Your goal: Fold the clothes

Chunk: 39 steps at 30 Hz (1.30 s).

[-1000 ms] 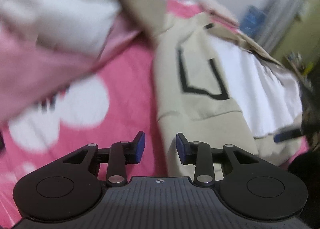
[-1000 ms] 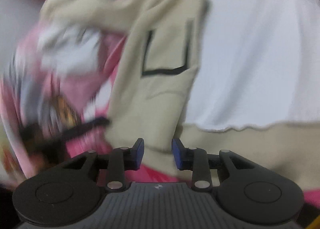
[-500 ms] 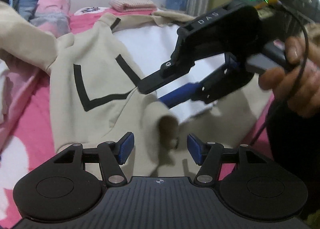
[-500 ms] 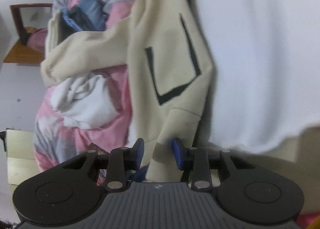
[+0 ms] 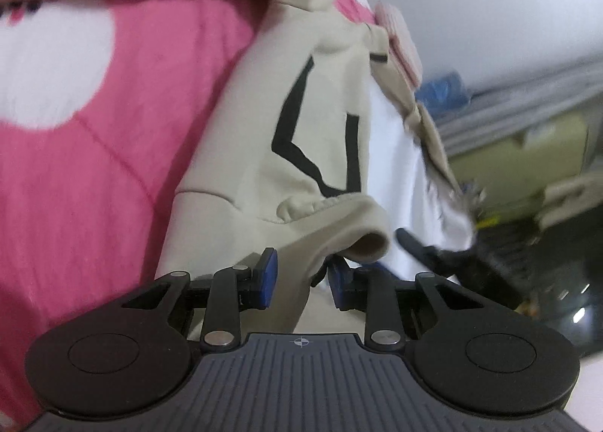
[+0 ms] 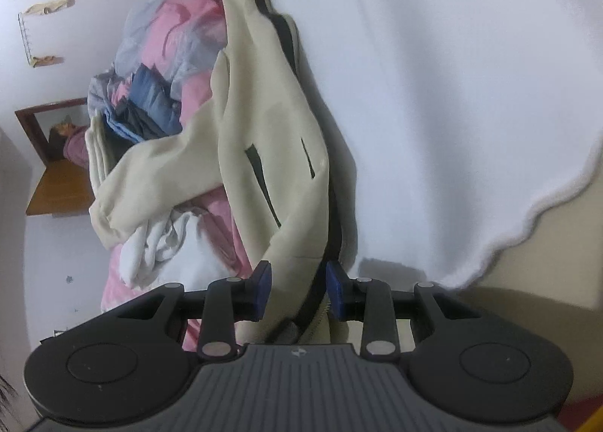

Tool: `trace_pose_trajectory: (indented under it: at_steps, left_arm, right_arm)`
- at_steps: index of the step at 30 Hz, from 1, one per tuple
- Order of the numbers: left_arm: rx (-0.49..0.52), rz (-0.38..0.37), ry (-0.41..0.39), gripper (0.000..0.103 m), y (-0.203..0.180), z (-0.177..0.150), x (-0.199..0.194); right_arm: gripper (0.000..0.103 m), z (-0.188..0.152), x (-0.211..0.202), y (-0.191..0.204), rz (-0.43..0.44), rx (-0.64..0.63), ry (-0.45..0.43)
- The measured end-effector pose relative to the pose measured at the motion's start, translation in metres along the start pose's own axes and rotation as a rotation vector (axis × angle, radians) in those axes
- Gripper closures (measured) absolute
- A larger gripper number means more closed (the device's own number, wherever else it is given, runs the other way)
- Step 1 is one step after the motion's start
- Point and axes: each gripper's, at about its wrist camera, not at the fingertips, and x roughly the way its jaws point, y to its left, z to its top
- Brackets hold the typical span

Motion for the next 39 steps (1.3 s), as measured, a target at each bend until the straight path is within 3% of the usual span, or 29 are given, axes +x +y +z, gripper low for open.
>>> trace_pose_trajectory:
  at_steps: [8, 13, 21, 25, 28, 33, 37, 39]
  left_arm:
    - [-0.208, -0.117, -0.027, 0.075, 0.029, 0.001, -0.008]
    - [-0.279, -0.13, -0.046, 0.075, 0.047, 0.001, -0.012]
    - [-0.274, -0.118, -0.056, 0.074, 0.053, -0.002, -0.017]
    - [-0.277, -0.107, -0.056, 0.074, 0.054, -0.003, -0.014]
    - [-0.265, -0.097, -0.056, 0.074, 0.054, -0.003, -0.014]
    - [-0.272, -0.087, -0.058, 0.074, 0.054, -0.003, -0.013]
    - [-0.286, -0.083, -0.056, 0.075, 0.056, -0.003, -0.011]
    - [-0.289, -0.081, -0.055, 0.076, 0.057, -0.003, -0.011]
  right_arm:
    - [0.055, 0.001, 0.031, 0.0, -0.035, -0.042, -0.023]
    - [0.053, -0.002, 0.032, -0.006, -0.017, -0.009, -0.034]
    - [0.053, -0.008, 0.021, -0.011, 0.201, 0.072, -0.076]
    - [0.053, -0.007, 0.021, -0.014, 0.246, 0.089, -0.081]
    - [0.053, -0.006, 0.025, -0.01, 0.222, 0.068, -0.074]
    - [0.054, -0.013, 0.014, -0.016, 0.06, 0.085, -0.127]
    - [0.052, -0.011, 0.02, -0.008, -0.031, 0.028, -0.134]
    - [0.05, -0.007, 0.029, 0.005, -0.086, -0.063, -0.149]
